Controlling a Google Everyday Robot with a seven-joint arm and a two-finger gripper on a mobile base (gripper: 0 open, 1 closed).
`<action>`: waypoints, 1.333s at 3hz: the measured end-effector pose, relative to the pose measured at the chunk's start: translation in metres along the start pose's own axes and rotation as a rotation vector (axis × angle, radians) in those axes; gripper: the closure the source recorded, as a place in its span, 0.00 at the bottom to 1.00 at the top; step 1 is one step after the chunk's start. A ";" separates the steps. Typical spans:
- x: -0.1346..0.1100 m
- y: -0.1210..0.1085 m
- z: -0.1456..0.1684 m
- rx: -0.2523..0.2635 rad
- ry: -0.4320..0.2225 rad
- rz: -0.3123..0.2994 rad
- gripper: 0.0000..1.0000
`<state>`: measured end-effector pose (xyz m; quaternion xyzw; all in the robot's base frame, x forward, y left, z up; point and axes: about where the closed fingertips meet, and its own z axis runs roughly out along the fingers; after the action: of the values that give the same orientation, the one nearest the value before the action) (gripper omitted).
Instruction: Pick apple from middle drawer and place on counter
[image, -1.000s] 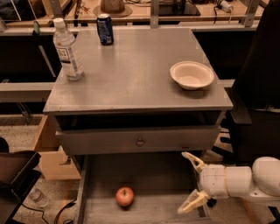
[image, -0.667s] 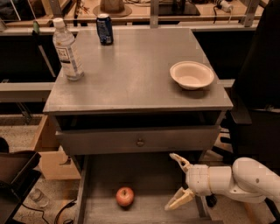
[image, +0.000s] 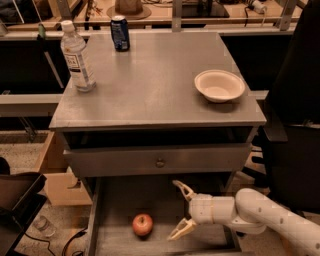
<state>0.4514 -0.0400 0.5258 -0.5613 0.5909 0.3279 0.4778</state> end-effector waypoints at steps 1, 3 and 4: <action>0.017 0.006 0.042 -0.020 -0.029 -0.035 0.00; 0.047 0.027 0.120 -0.124 0.072 -0.067 0.00; 0.057 0.029 0.138 -0.162 0.092 -0.069 0.00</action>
Offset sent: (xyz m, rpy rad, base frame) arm 0.0027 0.1020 -0.0928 -0.1017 -0.0167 0.1311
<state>0.4550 0.0717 0.4231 -0.6328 0.5640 0.3316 0.4141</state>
